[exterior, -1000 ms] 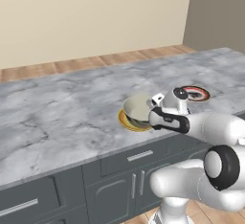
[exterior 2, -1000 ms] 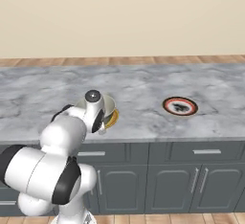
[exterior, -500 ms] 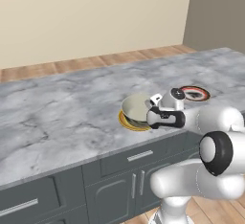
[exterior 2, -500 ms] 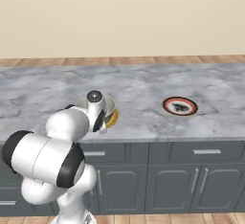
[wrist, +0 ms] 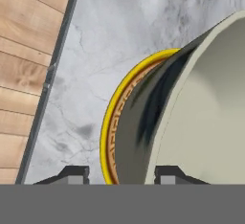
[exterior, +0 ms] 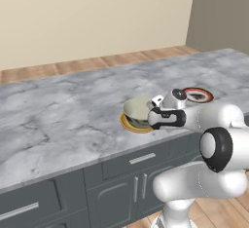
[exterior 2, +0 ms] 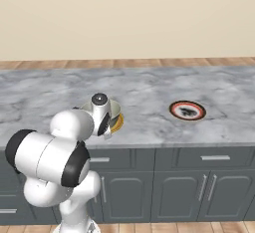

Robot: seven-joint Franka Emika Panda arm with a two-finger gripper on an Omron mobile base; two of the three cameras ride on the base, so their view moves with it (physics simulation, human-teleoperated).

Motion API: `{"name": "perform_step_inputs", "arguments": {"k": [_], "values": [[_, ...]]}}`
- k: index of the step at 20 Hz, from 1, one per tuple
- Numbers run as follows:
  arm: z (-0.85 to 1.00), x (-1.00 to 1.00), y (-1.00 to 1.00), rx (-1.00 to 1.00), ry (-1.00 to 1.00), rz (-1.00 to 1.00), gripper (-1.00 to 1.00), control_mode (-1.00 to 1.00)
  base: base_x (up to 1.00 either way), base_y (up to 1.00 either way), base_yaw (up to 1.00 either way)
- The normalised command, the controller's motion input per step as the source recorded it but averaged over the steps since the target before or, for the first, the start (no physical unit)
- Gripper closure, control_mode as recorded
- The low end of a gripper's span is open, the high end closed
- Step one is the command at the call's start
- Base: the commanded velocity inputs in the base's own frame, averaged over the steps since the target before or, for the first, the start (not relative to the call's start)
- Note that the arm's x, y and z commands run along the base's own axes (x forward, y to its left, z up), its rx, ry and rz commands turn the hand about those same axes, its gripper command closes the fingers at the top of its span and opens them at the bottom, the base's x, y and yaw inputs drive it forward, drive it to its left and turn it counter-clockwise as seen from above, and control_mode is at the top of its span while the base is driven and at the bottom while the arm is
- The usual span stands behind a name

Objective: Move the bowls from the cabinet to the plates on the dining table.

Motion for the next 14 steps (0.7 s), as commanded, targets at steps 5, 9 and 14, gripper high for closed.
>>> {"name": "perform_step_inputs", "arguments": {"k": [5,9,14], "values": [[0.0,0.0,0.0,0.0,0.0,0.0,-1.0,-1.0,0.0,0.0,0.0],[0.04,0.0,0.0,0.0,-0.02,0.0,-1.0,-1.0,0.0,0.0,0.0],[0.19,-0.01,-0.01,0.0,-0.01,0.0,-1.0,-1.0,0.0,0.0,0.0]]}}
